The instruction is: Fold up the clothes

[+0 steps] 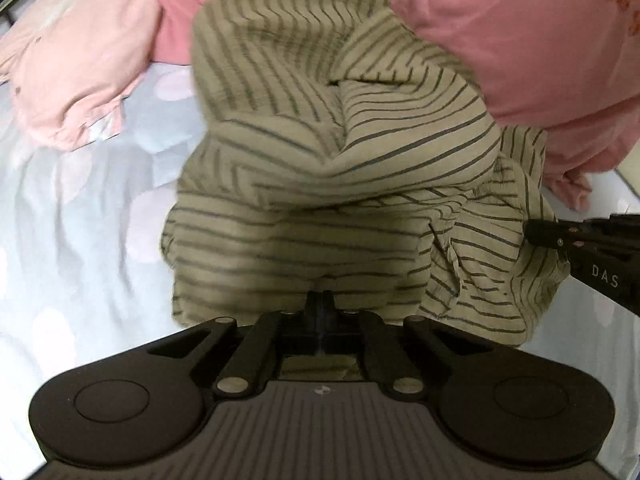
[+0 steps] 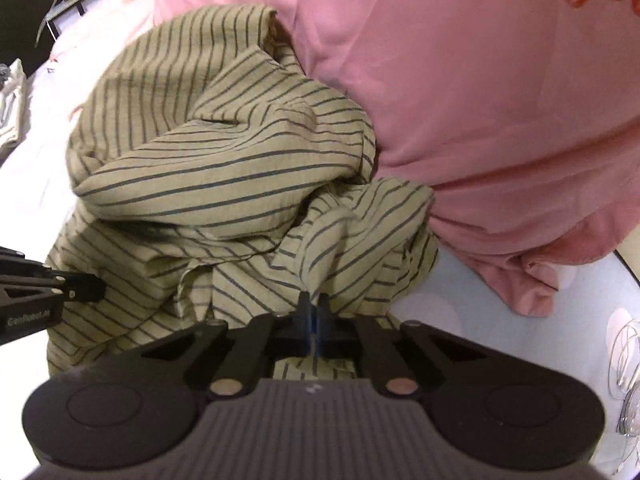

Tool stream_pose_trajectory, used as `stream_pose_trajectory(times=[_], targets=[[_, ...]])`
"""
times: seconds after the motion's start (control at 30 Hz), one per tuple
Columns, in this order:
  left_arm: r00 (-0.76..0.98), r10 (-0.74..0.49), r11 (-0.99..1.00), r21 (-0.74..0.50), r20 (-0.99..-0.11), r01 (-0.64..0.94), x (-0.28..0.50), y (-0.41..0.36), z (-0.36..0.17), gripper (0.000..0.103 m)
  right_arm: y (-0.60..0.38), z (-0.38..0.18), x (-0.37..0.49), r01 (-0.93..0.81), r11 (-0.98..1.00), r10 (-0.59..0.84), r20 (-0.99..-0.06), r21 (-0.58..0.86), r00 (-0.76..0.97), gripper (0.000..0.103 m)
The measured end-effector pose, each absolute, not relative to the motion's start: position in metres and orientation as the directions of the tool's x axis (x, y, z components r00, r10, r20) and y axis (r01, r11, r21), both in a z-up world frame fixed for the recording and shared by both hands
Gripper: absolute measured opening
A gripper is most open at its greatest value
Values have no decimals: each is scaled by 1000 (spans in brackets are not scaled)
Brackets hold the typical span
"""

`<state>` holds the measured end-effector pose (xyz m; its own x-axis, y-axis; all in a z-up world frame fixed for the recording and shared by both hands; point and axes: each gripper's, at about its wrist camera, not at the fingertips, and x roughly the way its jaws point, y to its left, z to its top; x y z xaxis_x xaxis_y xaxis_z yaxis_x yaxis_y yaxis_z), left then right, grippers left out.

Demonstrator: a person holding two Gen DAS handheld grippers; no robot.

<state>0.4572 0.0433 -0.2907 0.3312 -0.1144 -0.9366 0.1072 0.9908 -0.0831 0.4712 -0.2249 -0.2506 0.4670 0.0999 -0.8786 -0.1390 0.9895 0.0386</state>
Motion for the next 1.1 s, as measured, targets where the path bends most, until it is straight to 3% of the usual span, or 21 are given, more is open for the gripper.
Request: stream_pose_trajectory(times=[0.53, 0.83, 1.0, 1.1], targets=[[570, -133, 989, -144, -811, 26, 332, 96, -256, 0, -198, -192, 358, -224, 966, 245, -741, 130, 626, 1], [639, -184, 980, -189, -747, 62, 198, 93, -240, 0, -162, -168, 237, -333, 928, 359, -650, 169, 670, 1], [669, -161, 986, -143, -725, 82, 128, 67, -216, 0, -149, -135, 175, -397, 898, 424, -618, 191, 662, 1], [676, -138, 989, -137, -723, 55, 98, 64, -210, 7, -140, -121, 143, -451, 872, 465, -604, 188, 647, 1]])
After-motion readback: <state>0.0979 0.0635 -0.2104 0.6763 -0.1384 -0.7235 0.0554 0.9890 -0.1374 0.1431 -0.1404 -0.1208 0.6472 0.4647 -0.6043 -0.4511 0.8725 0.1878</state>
